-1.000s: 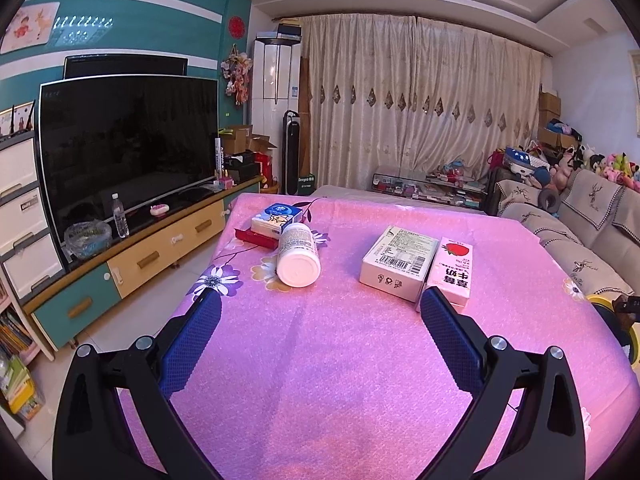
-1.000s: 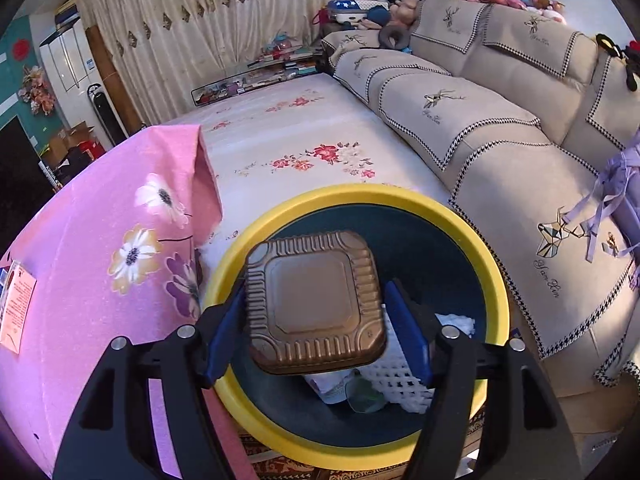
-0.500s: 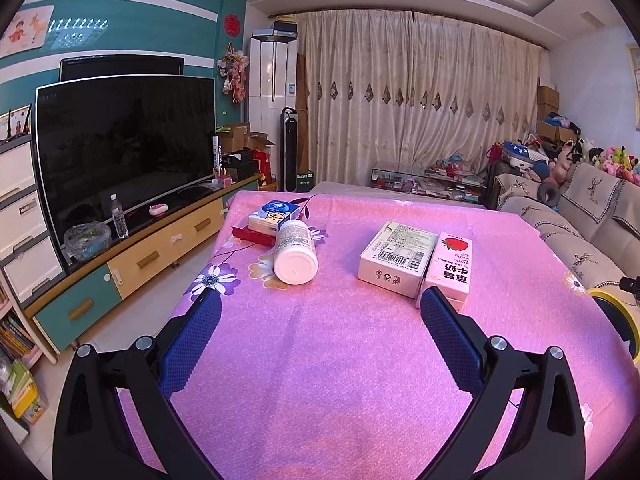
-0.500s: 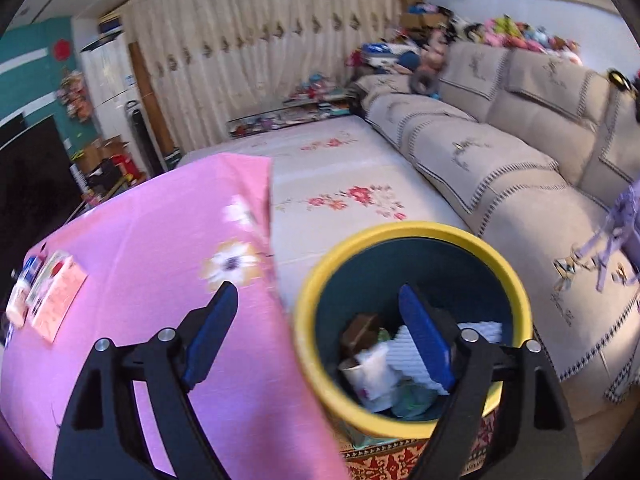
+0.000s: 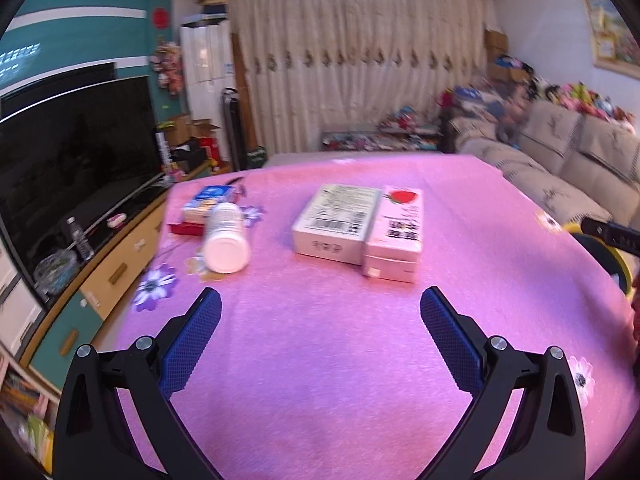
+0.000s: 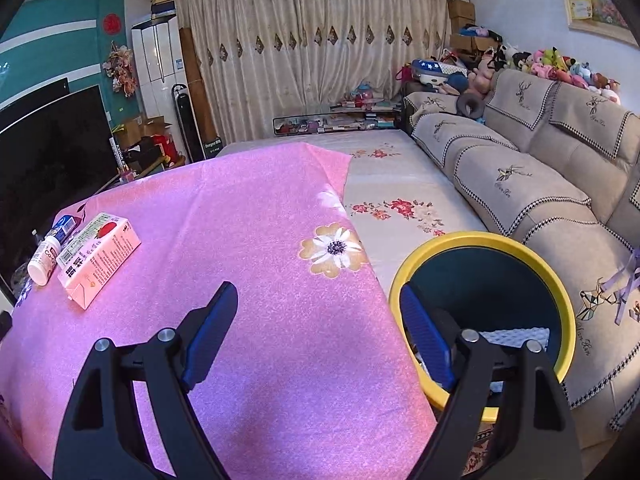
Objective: Collect trash
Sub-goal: 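Reach the left gripper to the pink strawberry milk carton and grasp it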
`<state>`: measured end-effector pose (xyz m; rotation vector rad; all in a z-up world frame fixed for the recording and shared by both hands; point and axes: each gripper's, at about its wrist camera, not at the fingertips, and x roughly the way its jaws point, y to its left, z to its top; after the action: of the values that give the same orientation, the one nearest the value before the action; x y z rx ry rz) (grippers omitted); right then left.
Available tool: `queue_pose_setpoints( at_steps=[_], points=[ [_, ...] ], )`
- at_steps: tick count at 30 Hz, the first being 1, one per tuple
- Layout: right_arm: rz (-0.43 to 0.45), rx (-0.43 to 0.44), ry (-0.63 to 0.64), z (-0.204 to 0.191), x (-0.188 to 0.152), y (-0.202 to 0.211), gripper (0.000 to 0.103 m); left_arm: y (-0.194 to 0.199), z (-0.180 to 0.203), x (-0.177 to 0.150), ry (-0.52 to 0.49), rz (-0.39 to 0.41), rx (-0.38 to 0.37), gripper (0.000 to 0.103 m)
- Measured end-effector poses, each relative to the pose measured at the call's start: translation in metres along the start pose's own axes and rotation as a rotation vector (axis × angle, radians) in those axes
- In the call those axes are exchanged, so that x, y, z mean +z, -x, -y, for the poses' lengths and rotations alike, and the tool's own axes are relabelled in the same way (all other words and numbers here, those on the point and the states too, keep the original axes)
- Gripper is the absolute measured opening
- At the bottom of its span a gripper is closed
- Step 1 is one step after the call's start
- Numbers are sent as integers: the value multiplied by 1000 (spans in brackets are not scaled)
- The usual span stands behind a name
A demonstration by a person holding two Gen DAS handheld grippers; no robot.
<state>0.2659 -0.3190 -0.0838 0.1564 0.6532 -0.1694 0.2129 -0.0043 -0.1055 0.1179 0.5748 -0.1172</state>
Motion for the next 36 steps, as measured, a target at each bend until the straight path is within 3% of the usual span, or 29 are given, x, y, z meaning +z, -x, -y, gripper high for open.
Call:
queue_pose_setpoints(
  at_steps=[7, 14, 20, 23, 28, 34, 36],
  points=[
    [-36, 16, -58, 13, -3, -8, 79, -41, 37, 35, -82, -77, -120, 98],
    [-43, 31, -64, 14, -2, -10, 79, -98, 54, 50, -51, -208, -163, 98],
    [-54, 46, -66, 13, -2, -12, 79, -103, 72, 53, -74, -197, -223, 98],
    [-53, 53, -79, 13, -3, -12, 79, -99, 80, 55, -80, -183, -316, 98],
    [-61, 56, -86, 13, -4, -13, 79, -109, 84, 66, -66, -203, -199, 98],
    [-62, 57, -87, 12, -4, -13, 79, -134, 90, 76, -74, -239, -167, 97],
    [-64, 59, -88, 12, -4, -13, 79, -142, 94, 77, -80, -256, -161, 90]
  ],
)
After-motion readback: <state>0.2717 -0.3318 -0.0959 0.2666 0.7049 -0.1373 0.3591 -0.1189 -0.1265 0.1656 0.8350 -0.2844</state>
